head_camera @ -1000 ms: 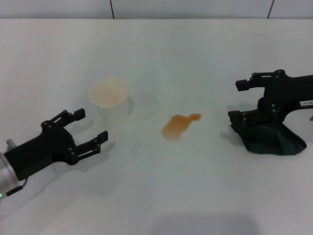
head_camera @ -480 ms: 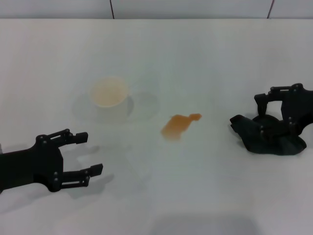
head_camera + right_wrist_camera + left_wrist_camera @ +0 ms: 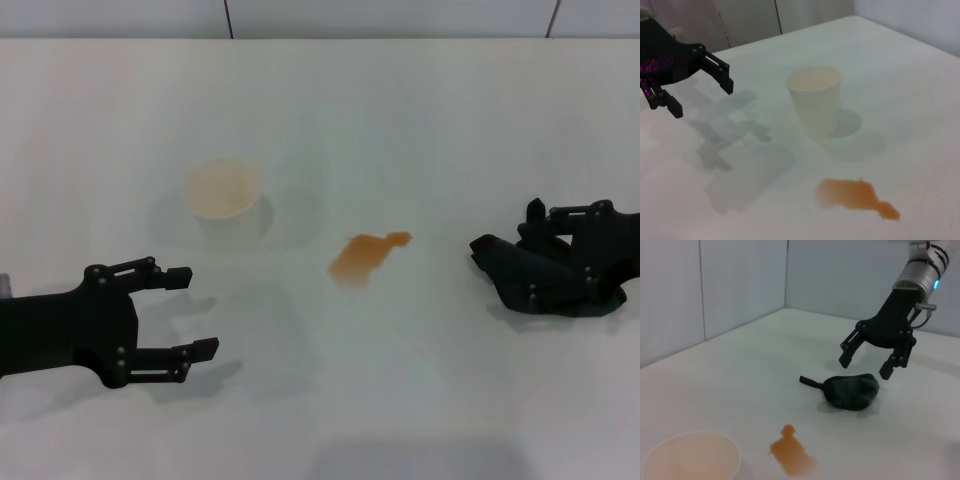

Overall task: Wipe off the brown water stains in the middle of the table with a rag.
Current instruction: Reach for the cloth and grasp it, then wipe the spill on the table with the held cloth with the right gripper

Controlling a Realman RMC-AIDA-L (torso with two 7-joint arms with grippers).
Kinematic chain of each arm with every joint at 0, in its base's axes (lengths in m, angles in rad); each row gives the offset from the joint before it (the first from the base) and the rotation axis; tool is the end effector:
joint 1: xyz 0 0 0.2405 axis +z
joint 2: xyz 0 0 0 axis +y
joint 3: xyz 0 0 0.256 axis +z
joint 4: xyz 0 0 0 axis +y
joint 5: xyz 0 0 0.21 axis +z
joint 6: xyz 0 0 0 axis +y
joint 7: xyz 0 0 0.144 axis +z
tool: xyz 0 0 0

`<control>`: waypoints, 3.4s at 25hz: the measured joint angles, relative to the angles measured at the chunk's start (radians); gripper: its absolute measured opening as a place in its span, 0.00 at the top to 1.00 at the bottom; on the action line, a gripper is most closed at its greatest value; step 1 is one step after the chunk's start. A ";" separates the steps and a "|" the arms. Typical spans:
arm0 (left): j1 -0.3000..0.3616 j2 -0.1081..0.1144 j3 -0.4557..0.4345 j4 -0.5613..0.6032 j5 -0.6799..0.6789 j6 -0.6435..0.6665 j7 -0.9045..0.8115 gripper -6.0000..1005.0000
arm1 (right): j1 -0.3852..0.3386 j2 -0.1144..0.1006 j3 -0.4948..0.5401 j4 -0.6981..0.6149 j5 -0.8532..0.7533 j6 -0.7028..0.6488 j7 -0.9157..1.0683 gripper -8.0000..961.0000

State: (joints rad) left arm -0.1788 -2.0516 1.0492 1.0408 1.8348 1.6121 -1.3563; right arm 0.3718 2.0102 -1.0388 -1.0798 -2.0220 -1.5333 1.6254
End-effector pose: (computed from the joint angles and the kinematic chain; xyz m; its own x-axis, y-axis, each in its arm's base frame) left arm -0.2859 0.2604 0.0220 0.9033 0.2210 0.3677 0.3065 -0.9322 -0.1926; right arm 0.2621 0.3210 0.0375 0.9280 -0.3110 -0.2051 -0.3544 -0.9065 -0.2292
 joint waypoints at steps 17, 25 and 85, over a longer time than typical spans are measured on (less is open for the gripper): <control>-0.018 -0.025 0.007 0.097 0.100 0.008 -0.072 0.14 | 0.031 -0.003 -0.059 0.068 -0.026 0.134 -0.003 0.17; -0.028 -0.025 0.005 0.097 0.103 0.004 -0.073 0.14 | 0.031 -0.002 -0.063 0.102 -0.028 0.172 -0.038 0.19; -0.101 -0.025 0.063 0.094 0.156 -0.012 -0.138 0.14 | 0.350 0.016 -0.674 0.256 0.171 0.463 0.163 0.90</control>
State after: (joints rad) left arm -0.2795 -2.0763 1.1126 1.1349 1.9907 1.6003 -1.4942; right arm 0.7214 2.0263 -1.7124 -0.8233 -1.8515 -1.0704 1.7885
